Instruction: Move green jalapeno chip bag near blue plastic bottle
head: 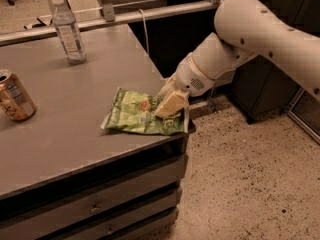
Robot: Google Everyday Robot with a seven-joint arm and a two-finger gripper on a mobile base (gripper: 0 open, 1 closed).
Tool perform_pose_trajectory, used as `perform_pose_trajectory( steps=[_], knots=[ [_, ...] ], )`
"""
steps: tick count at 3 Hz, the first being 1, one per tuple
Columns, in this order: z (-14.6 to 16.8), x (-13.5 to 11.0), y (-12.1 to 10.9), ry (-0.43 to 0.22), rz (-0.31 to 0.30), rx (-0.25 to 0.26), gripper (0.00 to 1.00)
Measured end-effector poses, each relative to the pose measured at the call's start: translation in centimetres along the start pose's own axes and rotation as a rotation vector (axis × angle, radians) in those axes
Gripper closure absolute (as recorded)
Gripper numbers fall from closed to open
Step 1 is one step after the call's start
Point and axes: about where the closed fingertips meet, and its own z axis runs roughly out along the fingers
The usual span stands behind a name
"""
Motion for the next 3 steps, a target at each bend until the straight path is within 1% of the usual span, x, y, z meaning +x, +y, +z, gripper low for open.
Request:
perform_pose_trajectory(
  steps=[1, 2, 3],
  knots=[
    [-0.4, -1.3, -0.8, -0.009, -0.024, 0.018, 0.88],
    [-1.8, -4.1, -3.0, -0.033, -0.070, 0.074, 1.00],
    [-5.5, -7.8, -6.1, -0.072, -0.129, 0.177, 1.00]
  ],
)
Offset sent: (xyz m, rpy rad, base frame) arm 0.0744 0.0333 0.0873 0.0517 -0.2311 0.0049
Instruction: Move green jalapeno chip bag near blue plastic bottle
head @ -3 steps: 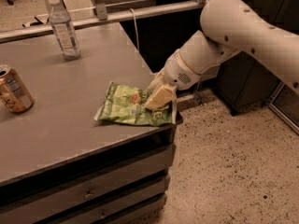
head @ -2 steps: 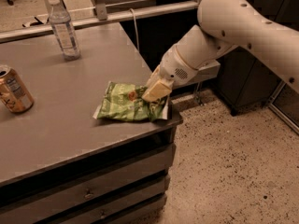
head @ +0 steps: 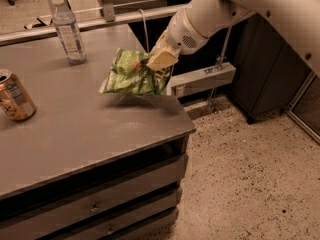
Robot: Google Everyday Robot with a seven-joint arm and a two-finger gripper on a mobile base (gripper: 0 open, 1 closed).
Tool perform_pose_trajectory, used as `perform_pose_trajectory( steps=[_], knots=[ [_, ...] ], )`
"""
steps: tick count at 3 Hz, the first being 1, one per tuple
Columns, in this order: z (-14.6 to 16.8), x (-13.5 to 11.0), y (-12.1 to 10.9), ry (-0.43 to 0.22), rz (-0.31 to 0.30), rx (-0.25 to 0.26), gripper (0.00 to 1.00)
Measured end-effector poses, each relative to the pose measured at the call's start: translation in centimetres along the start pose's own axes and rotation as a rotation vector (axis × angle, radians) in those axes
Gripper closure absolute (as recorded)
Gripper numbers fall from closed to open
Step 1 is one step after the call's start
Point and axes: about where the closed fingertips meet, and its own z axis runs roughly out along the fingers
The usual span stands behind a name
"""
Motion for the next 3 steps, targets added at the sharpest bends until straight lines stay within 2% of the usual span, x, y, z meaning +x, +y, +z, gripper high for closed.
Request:
perform_pose_trajectory(
  steps=[1, 2, 3],
  knots=[
    [0.0, 0.0, 0.0, 0.000, 0.000, 0.000, 1.00],
    [0.4, -0.4, -0.7, -0.035, 0.004, 0.034, 1.00],
    [1.7, -1.0, -4.0, -0.080, 0.018, 0.086, 1.00]
  ],
)
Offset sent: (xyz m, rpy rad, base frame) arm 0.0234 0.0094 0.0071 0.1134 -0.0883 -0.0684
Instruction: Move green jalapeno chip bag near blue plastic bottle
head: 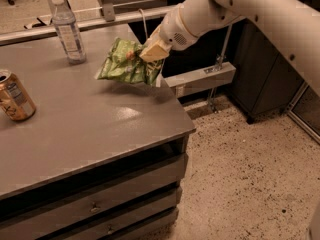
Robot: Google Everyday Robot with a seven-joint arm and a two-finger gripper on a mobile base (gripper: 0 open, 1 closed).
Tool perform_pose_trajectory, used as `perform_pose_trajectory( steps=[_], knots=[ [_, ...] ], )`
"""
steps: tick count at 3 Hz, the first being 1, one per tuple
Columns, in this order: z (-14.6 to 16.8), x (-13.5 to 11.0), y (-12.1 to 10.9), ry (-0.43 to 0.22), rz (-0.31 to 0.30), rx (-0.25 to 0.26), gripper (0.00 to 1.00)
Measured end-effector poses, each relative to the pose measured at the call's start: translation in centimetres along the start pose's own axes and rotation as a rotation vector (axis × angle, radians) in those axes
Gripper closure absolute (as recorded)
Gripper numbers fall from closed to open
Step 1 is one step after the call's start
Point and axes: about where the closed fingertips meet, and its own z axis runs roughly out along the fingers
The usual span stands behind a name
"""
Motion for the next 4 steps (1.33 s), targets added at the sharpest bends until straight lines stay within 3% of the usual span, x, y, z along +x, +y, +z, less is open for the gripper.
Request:
perform_pose_trajectory(
  steps=[2, 4],
  knots=[
    [3.9, -0.8, -7.0, -0.103, 0.030, 0.019, 1.00],
    [8.6, -3.0, -8.5, -0.186, 0.026, -0.060, 1.00]
  ],
)
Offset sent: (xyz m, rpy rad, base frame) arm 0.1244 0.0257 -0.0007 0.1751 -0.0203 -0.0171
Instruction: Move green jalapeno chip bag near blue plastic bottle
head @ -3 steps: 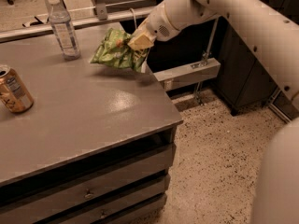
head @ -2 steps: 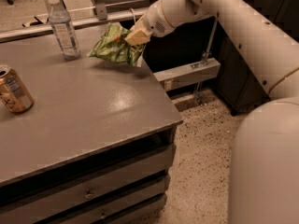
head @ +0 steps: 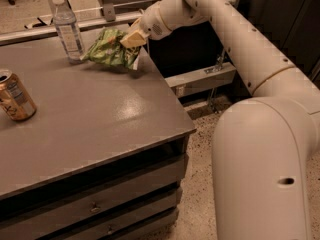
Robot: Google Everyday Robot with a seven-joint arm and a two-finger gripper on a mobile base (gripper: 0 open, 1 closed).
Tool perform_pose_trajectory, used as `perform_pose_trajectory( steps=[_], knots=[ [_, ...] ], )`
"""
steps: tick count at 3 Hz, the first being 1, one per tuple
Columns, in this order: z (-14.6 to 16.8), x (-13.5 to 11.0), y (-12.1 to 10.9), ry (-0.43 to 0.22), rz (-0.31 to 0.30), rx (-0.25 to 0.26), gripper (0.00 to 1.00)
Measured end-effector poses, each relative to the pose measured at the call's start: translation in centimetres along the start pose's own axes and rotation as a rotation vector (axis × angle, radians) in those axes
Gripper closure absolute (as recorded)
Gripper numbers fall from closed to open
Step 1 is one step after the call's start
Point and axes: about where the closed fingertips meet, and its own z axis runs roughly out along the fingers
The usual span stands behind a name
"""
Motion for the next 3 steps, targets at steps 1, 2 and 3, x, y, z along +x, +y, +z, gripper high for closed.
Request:
perform_pose_trajectory(
  steps=[1, 2, 3],
  knots=[
    [2.1, -0.9, 0.7, -0.021, -0.012, -0.060, 1.00],
    [3.4, -1.1, 1.3, -0.018, -0.012, -0.103, 0.82],
    [4.0, -1.0, 1.6, -0.017, -0.010, -0.124, 0.59]
  ],
)
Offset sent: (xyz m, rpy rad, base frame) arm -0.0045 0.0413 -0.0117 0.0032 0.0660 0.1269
